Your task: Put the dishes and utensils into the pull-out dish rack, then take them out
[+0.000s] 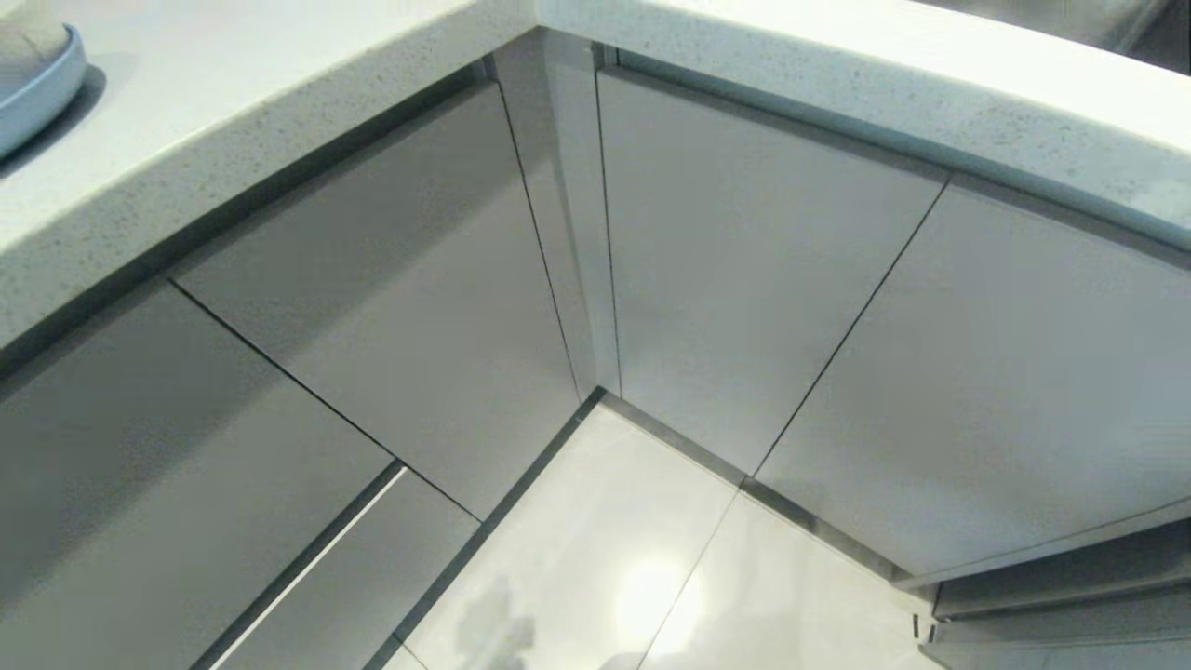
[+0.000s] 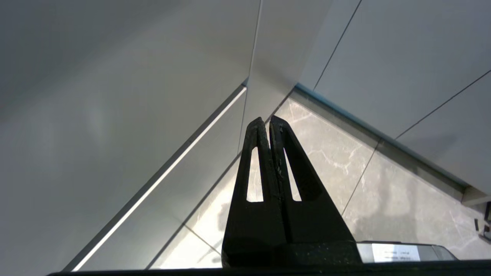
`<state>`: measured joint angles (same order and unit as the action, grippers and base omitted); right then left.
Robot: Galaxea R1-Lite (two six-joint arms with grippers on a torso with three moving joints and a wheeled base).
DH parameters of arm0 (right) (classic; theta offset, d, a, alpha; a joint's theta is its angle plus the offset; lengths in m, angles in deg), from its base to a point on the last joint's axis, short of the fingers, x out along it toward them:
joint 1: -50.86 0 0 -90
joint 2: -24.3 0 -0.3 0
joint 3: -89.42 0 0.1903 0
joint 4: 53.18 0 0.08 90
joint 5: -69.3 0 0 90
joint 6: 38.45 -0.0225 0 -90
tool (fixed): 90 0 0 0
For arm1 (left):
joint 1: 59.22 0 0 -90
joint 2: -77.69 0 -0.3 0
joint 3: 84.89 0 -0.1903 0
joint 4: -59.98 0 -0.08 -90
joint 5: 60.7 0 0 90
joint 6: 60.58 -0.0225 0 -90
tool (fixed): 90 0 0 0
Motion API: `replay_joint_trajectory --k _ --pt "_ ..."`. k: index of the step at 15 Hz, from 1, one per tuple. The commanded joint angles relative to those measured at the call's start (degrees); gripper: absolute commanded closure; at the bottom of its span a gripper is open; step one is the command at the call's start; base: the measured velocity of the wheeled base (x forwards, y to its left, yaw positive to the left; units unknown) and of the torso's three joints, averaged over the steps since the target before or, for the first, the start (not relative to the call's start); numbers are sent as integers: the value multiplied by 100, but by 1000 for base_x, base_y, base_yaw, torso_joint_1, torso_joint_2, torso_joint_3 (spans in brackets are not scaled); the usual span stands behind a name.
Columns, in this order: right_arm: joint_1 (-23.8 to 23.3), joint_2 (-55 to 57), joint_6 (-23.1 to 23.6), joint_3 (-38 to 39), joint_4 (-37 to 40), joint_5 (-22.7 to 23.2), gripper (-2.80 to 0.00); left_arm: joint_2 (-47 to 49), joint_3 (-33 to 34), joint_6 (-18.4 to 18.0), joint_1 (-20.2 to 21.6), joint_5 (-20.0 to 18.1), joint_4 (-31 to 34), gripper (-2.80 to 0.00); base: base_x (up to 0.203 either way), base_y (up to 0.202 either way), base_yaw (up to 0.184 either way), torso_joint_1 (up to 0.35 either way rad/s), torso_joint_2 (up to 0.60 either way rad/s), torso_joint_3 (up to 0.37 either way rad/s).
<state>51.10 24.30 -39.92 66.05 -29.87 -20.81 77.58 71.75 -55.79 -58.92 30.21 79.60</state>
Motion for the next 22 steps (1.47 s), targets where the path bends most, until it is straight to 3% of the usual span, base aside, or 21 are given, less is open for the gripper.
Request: replay_joint_trajectory --k 1,22 --pt "2 0 -2 9 3 -6 0 11 141 4 -2 0 -4 0 0 0 0 2 2 203" --pt "2 0 -2 9 -3 -4 0 11 141 4 -2 7 -4 0 0 0 0 1 0 202"
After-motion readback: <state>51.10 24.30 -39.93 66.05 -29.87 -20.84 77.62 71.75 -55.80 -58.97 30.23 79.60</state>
